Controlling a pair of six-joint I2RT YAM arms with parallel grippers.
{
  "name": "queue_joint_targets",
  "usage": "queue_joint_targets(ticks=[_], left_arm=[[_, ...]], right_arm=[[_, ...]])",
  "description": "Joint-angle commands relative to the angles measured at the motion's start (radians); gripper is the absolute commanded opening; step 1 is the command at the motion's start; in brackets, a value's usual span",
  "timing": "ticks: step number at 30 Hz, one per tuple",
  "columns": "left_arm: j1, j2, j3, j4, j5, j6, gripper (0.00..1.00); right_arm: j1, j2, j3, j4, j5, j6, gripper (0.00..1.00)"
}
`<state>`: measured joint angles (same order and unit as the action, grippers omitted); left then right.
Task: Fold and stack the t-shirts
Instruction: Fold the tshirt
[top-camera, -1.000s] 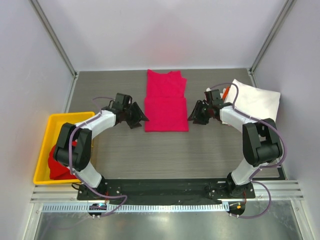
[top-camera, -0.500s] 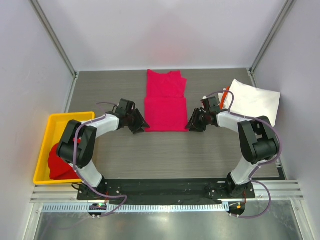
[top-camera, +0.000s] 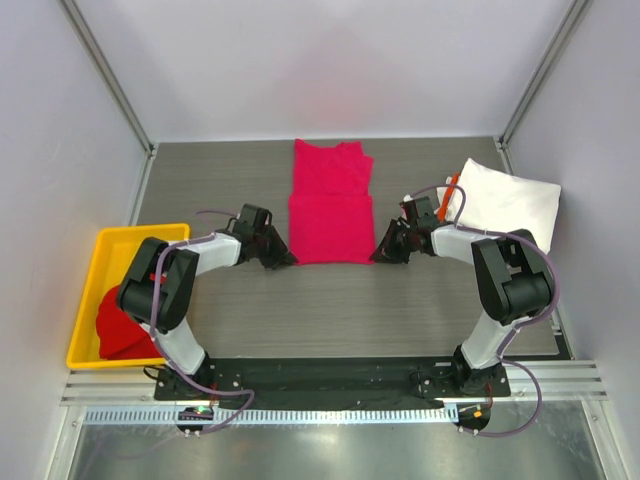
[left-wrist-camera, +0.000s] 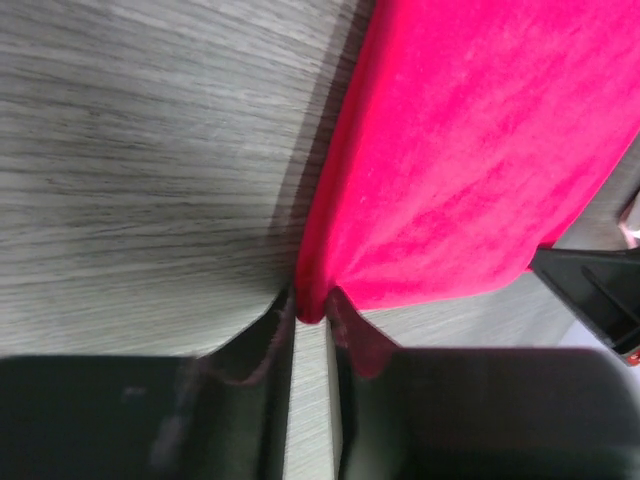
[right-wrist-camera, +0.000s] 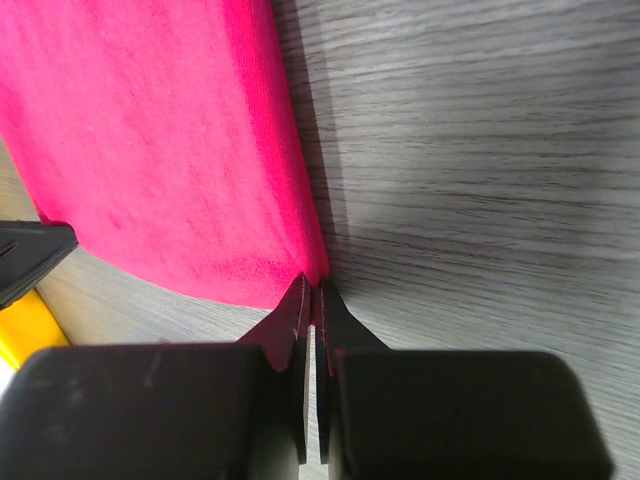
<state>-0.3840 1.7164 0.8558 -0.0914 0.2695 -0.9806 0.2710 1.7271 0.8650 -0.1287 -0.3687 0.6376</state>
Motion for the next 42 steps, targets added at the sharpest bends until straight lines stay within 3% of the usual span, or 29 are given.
queue_joint_targets(ticks=[1,3,12,22,30,35,42], left_arm=[[-0.003,0.022,-0.008,0.021,-0.03,0.007,0.14],[-0.001,0.012,-0.009,0.019,-0.038,0.01,0.0],[-0.013,-0.197,-0.086,-0.045,-0.033,0.016,0.0],[-0.182,-0.559,-0.26,-0.143,-0.095,-0.078,0.0],[-0.367,-0.753,-0.27,-0.261,-0.157,-0.188,0.0],[-0.375,-0.825,-0.236,-0.304,-0.171,-0.204,0.0],[-0.366,-0.718,-0.063,-0.349,-0.19,-0.152,0.0]], right_arm=[[0.005,0.0,-0.018,0.004,0.011,-0.004,0.04],[0.007,-0.012,-0.02,-0.002,0.008,-0.004,0.01],[0.008,-0.231,-0.083,-0.106,0.01,-0.021,0.01],[0.02,-0.694,-0.247,-0.343,0.045,-0.006,0.01],[0.02,-0.989,-0.251,-0.494,0.05,0.023,0.01],[0.02,-1.037,-0.199,-0.535,0.102,0.016,0.01],[0.02,-0.905,-0.097,-0.526,0.197,-0.038,0.01]])
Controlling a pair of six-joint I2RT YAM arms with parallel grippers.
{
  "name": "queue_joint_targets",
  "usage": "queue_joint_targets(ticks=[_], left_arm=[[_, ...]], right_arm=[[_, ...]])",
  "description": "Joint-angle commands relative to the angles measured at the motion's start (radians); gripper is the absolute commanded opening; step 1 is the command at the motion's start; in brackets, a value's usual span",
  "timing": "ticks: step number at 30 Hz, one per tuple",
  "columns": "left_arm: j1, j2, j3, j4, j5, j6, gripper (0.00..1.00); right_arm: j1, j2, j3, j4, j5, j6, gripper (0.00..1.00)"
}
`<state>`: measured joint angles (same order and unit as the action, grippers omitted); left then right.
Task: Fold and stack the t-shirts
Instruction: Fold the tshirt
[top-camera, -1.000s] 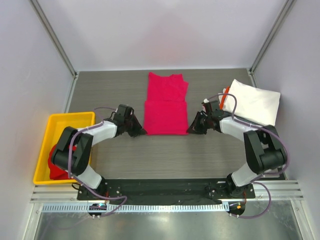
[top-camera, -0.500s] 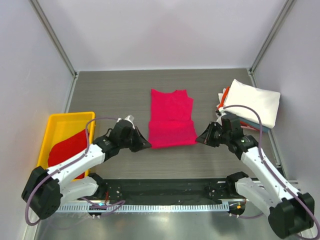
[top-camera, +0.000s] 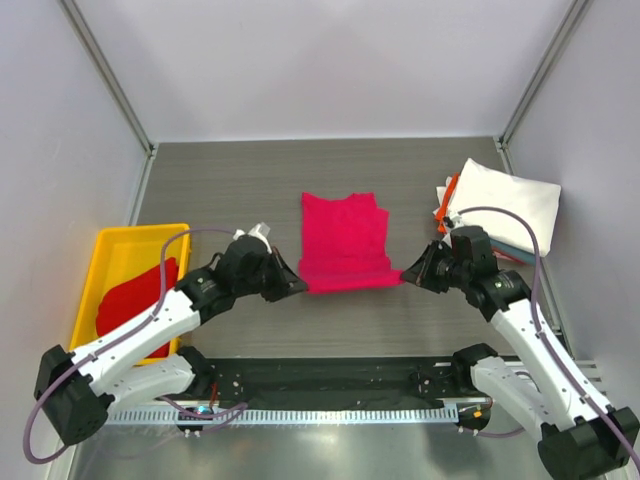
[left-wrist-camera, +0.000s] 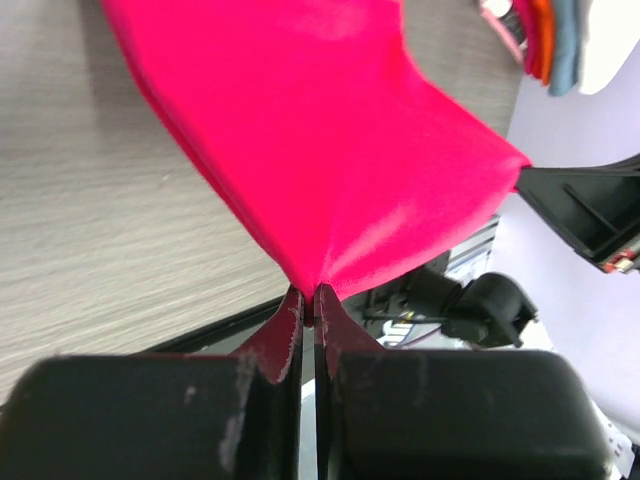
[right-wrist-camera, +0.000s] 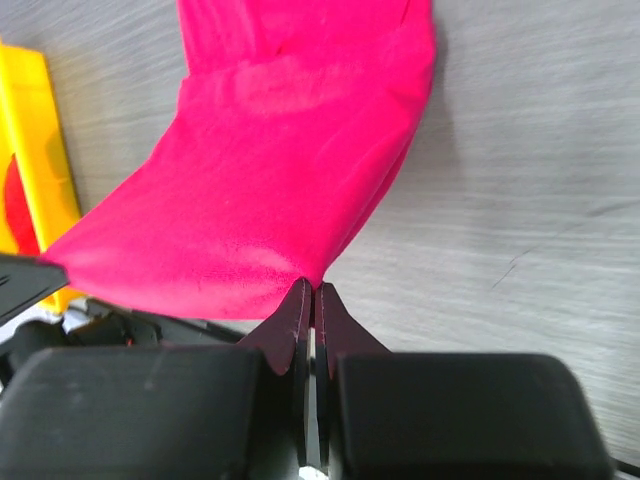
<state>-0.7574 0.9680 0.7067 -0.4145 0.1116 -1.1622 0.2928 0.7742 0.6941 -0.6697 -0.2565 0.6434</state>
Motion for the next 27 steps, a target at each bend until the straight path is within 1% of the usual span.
queue_joint_targets(ticks=[1,2,5,7,11,18,22,23,27], left_arm=[[0.01,0.061,0.102,-0.023,-0.029,0.033,0.0],[0.013,0.076,0.117,-0.017,-0.027,0.038,0.0],[0.036,0.13,0.183,-0.02,-0.027,0.061,0.0],[0.069,0.167,0.226,-0.027,-0.023,0.078,0.0],[0.153,0.233,0.27,-0.018,0.042,0.111,0.0],[0.298,0.363,0.367,0.0,0.126,0.168,0.0],[0.339,0.463,0.444,0.006,0.169,0.199,0.0],[0.345,0.486,0.461,0.009,0.193,0.205,0.0],[0.375,0.596,0.556,0.017,0.234,0.222,0.0]], right_arm=[[-0.001,0.065,0.099,0.027,0.094,-0.048,0.01],[-0.001,0.11,0.111,0.035,0.108,-0.054,0.01],[-0.001,0.178,0.168,0.061,0.125,-0.071,0.01],[-0.001,0.241,0.214,0.079,0.145,-0.08,0.01],[-0.003,0.359,0.297,0.104,0.201,-0.093,0.01],[-0.01,0.568,0.421,0.168,0.201,-0.1,0.01],[-0.026,0.681,0.52,0.185,0.197,-0.11,0.01],[-0.036,0.733,0.539,0.183,0.188,-0.111,0.01],[-0.066,0.848,0.628,0.185,0.151,-0.12,0.01]])
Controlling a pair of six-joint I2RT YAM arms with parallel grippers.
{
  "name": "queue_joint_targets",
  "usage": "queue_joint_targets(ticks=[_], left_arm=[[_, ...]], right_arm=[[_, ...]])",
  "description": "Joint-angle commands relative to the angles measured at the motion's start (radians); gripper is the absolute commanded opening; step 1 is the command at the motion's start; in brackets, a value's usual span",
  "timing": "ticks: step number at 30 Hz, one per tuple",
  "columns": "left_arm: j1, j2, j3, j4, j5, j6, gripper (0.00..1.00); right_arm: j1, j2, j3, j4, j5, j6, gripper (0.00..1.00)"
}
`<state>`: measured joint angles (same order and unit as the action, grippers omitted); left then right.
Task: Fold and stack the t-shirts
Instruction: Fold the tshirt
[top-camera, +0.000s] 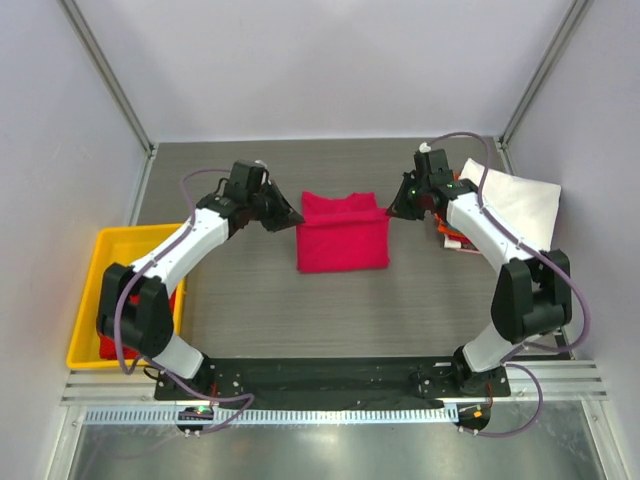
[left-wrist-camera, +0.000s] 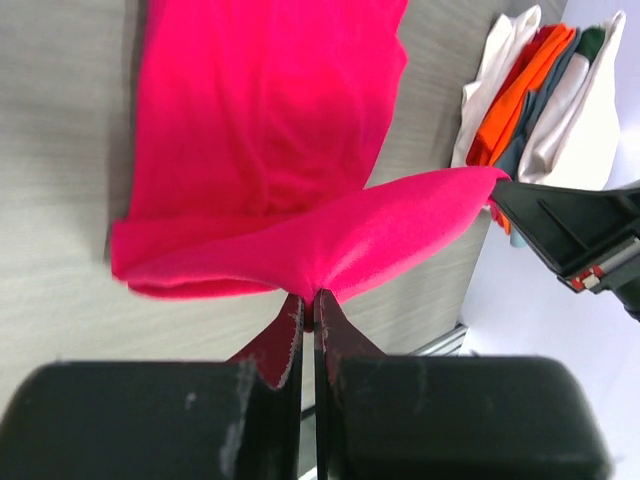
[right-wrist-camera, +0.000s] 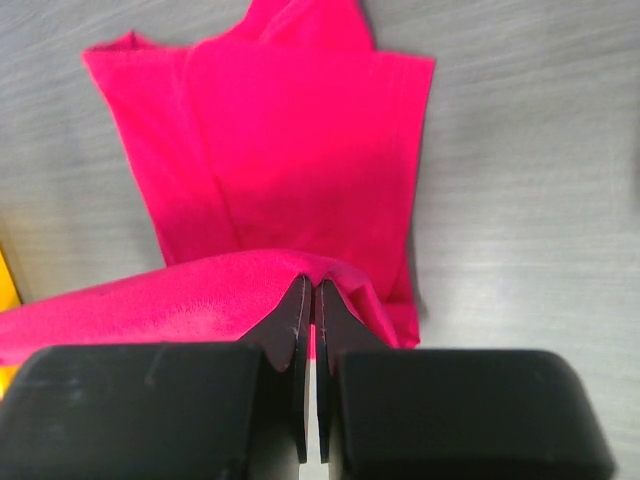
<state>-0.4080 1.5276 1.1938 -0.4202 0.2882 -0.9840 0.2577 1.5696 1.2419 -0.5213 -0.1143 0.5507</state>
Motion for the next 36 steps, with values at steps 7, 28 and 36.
queue_joint_targets(ticks=[7,28,36], left_arm=[[0.086,0.235,0.211,0.067,0.118,0.044,0.0],[0.215,0.801,0.782,0.092,0.192,0.021,0.89],[0.192,0.615,0.575,0.121,-0.007,0.186,0.87]], right_arm=[[-0.083,0.242,0.259,0.046,-0.033,-0.029,0.01],[-0.158,0.793,0.851,0.139,-0.206,0.015,0.95],[-0.181,0.716,0.633,0.403,-0.354,0.008,0.83]])
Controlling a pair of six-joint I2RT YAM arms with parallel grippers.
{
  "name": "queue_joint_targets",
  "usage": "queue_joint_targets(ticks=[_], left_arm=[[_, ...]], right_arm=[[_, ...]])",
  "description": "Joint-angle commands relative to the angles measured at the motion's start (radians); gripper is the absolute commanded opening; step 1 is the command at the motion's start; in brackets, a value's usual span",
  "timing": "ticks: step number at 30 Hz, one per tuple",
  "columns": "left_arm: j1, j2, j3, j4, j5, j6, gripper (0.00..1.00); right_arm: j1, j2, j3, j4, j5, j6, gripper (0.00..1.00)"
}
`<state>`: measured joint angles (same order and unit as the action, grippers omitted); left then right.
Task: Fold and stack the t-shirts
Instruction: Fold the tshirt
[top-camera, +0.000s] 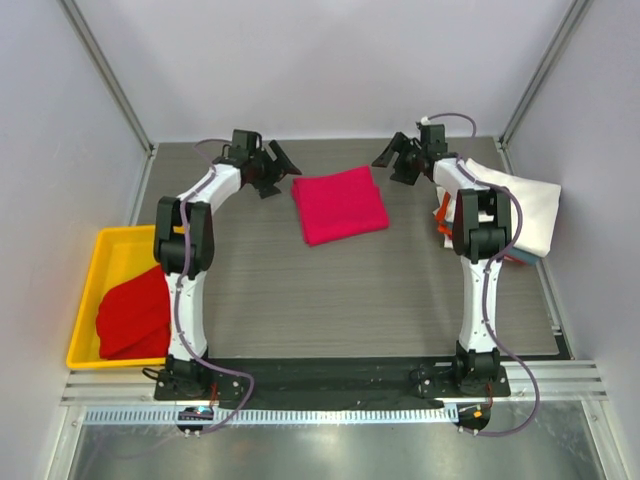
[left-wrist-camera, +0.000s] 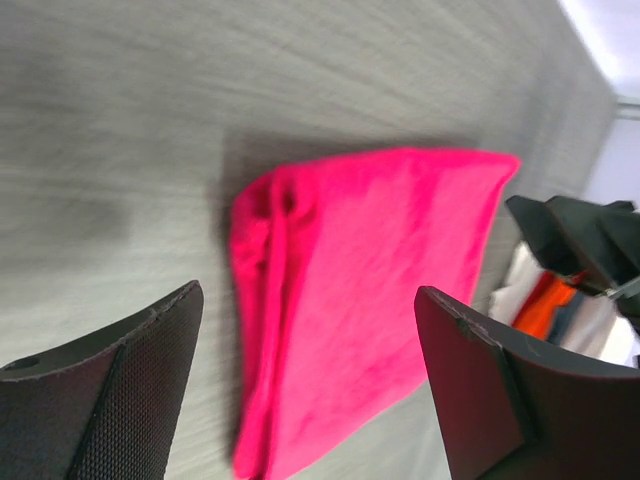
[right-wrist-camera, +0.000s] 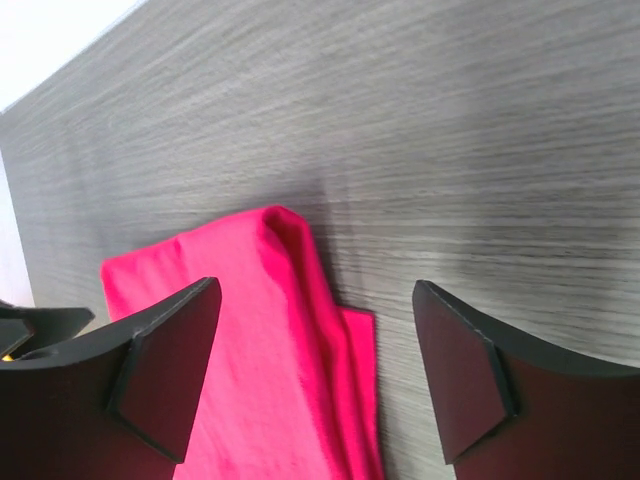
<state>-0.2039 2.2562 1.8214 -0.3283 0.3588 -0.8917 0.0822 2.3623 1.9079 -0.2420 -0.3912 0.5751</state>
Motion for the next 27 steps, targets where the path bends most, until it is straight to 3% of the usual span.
queue_joint_targets(ticks=[1,6,12,19,27], left_arm=[[-0.015,-0.122,-0.071,0.029,-0.096,0.1,0.86],[-0.031,-0.127,-0.158,0.055,-0.115,0.132,0.83],[-0.051,-0.089,-0.191,0.083,-0.119,0.135,0.77],[-0.052,-0.078,-0.266,0.178,-0.124,0.102,0.72],[-0.052,-0.014,-0.177,0.19,-0.121,0.066,0.63]], right_arm=[[-0.006,-0.077,-0.036,0.125,-0.087,-0.02,0.82],[-0.004,-0.072,-0.069,0.125,-0.089,-0.043,0.77],[0.007,-0.034,-0.086,0.122,-0.118,-0.047,0.59],[0.036,0.003,-0.098,0.098,-0.106,-0.08,0.63],[0.059,0.086,0.023,0.008,-0.048,-0.096,0.62]])
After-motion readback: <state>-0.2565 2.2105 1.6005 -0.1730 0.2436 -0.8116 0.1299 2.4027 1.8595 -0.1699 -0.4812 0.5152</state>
